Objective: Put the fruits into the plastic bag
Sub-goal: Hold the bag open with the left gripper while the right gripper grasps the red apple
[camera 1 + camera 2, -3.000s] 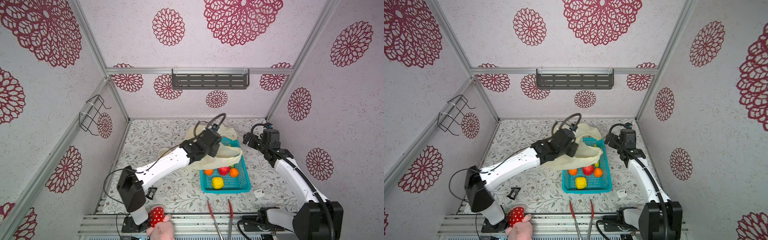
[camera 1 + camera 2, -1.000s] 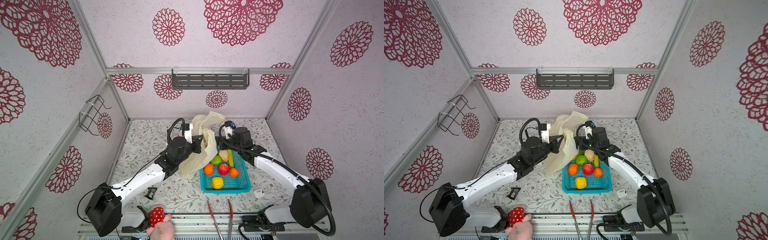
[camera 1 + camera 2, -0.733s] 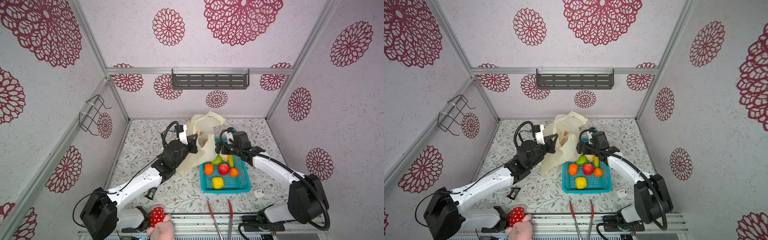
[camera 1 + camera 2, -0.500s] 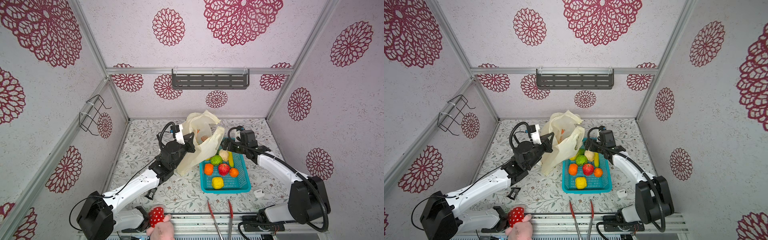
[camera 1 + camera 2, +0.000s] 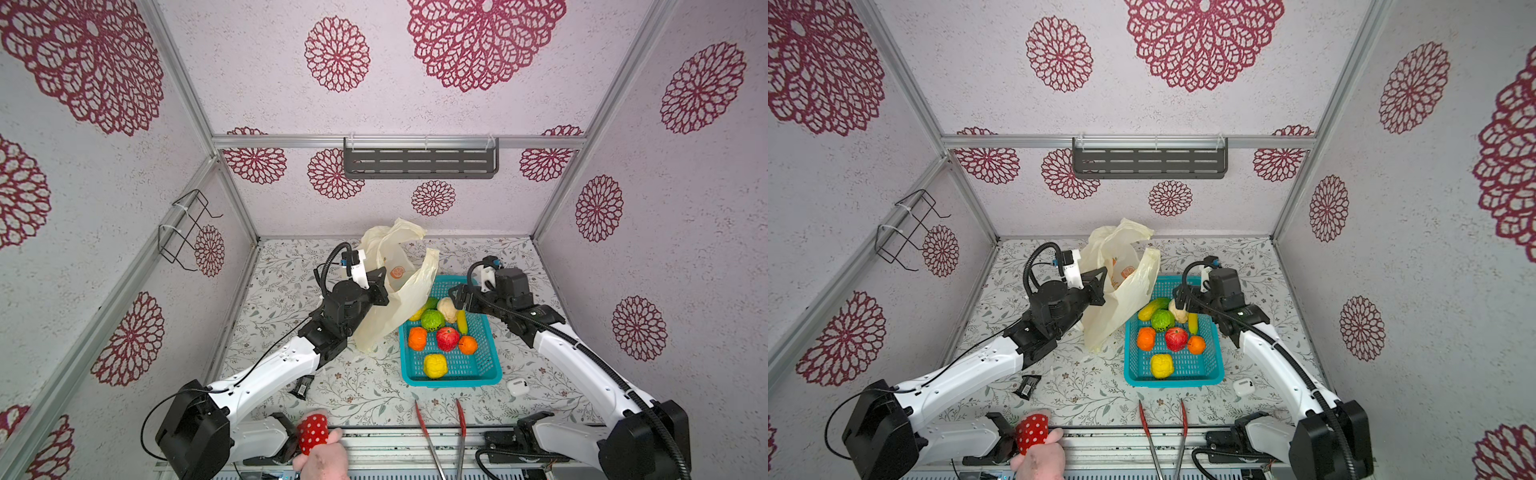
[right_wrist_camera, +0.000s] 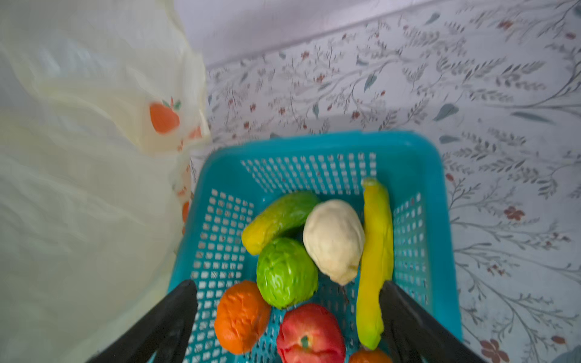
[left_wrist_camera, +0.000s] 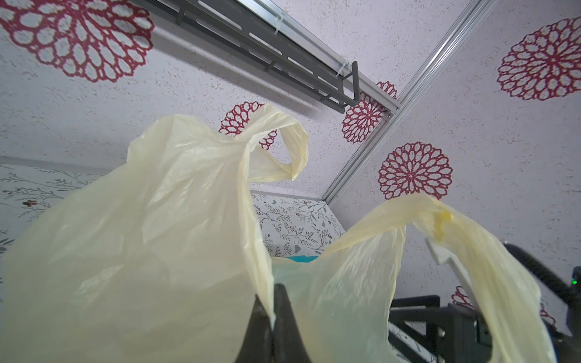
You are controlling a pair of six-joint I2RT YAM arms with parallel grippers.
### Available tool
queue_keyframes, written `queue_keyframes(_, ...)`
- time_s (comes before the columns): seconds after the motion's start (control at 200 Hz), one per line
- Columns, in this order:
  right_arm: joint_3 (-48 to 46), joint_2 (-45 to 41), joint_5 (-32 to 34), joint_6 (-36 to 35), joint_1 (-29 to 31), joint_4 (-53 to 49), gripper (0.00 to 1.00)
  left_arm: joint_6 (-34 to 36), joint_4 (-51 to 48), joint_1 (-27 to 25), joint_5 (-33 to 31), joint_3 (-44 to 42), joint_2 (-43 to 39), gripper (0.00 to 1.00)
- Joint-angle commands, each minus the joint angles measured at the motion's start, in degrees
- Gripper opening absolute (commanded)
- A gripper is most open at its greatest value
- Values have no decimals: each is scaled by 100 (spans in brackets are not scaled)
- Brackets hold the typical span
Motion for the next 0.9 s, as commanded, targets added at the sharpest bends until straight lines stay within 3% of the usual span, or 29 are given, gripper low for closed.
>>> queue_keyframes(0.0,-148,264,92,-386,316,-781,92,-16,-49,48,75,203,94,0)
queue_keyframes(0.205,-337,711,178,-402,356,-900,91,-40,-122,48,53,259,155,0)
queue_keyframes(0.675,234,1852,107,-670,683,-1254,83,-115,-190,48,225,396,358,0)
queue_keyframes(0.761,295,1960,107,-683,717,-1284,75,-121,-190,49,268,396,367,0)
queue_keyframes(0.896,305,1798,275,-649,723,-1287,48,-128,-185,52,365,387,367,0)
